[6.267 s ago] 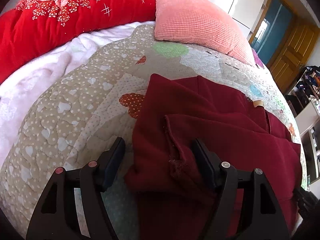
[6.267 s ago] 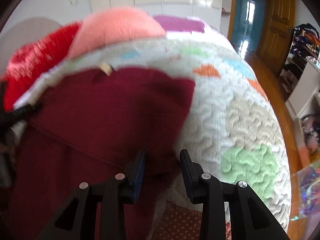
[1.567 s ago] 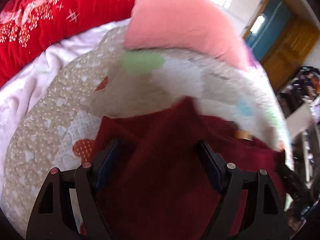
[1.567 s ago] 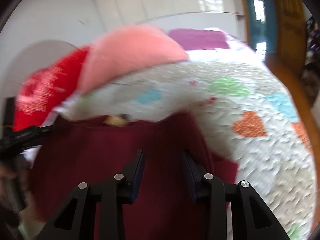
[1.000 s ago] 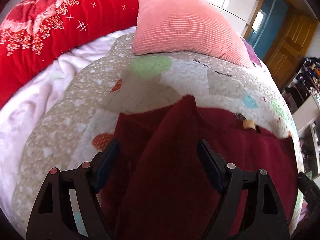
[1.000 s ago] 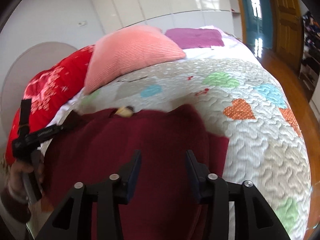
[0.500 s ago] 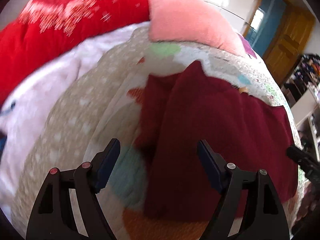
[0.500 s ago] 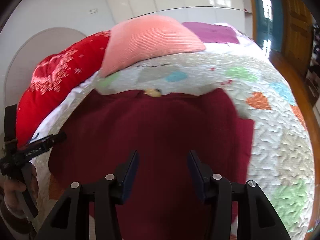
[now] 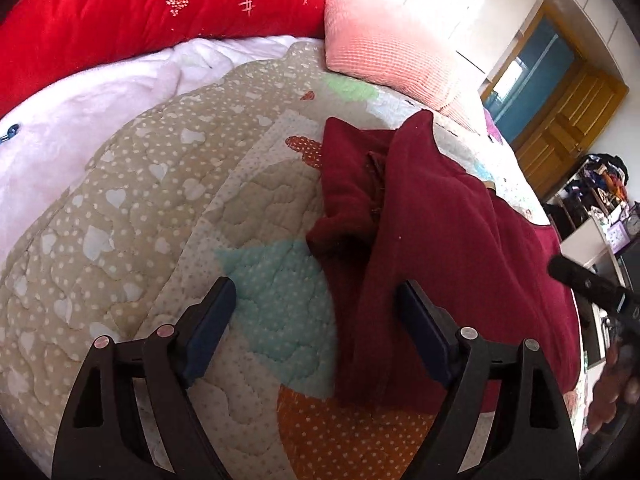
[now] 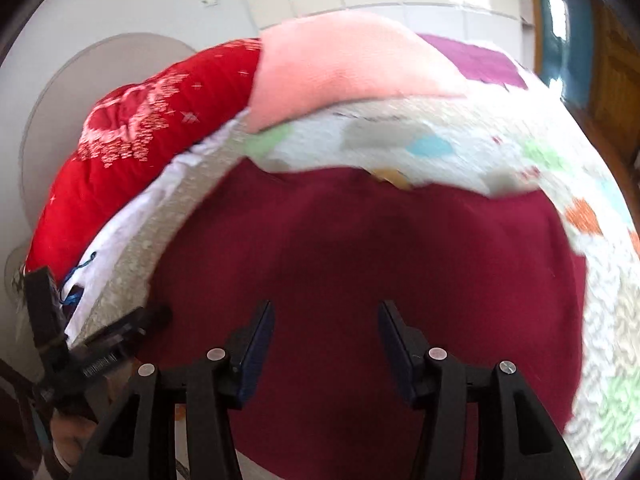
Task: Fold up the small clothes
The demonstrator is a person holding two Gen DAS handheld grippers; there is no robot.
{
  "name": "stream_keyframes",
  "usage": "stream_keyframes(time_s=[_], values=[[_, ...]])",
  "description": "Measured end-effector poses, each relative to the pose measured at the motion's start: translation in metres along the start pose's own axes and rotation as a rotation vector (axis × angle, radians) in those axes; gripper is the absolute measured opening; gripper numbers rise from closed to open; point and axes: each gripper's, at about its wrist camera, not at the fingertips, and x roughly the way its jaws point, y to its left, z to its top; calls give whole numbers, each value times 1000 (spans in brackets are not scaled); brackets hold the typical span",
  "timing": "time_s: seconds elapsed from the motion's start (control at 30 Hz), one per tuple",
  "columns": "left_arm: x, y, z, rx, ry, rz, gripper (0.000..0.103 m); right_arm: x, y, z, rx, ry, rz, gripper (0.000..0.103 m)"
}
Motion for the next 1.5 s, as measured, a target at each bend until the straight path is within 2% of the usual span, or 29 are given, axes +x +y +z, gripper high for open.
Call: stream_keyframes(time_s=[0.03, 0.13, 0.27, 0.33, 0.4, 0.5, 0.53, 0.73, 0.87, 0.97, 1.03, 1.1, 1.27, 1.4, 1.5], values=[[0, 2, 1, 0, 6, -7, 84, 3, 8, 1, -15, -1, 7, 52], [0, 5, 2, -10, 6, -25, 84, 20, 45, 10, -129, -1, -7, 41], [-1, 7, 1, -7, 7, -35, 84, 55, 85, 32, -192, 12, 0, 40], [0, 7, 2, -7, 10, -41, 85, 75, 99, 43, -219, 19, -31, 40], [1, 7, 2, -11, 11, -47, 87, 97, 105, 54, -211, 39, -35, 40], [2, 8, 3, -14, 12, -54, 88, 140, 110, 64, -157, 132, -18, 40], [1, 9, 3, -18, 13, -59, 88, 146, 109, 65, -147, 132, -24, 40], [0, 8, 3, -11, 13, -53, 88, 133, 103, 71, -78, 142, 24, 42], [2, 7, 3, -11, 13, -53, 88, 124, 102, 68, -53, 146, 54, 50], [2, 8, 4, -10, 13, -52, 88, 118, 108, 66, -72, 150, 59, 61], [3, 7, 4, -10, 13, -52, 88, 116, 113, 65, -98, 158, 51, 63], [3, 7, 4, -8, 14, -51, 89, 112, 120, 63, -135, 160, 19, 63], [5, 6, 5, -3, 16, -48, 90, 87, 118, 55, -166, 107, 9, 63], [5, 5, 6, 4, 21, -47, 92, 73, 95, 42, -121, 114, 1, 63], [7, 4, 8, 8, 25, -47, 92, 48, 68, 31, -68, 59, -17, 63]])
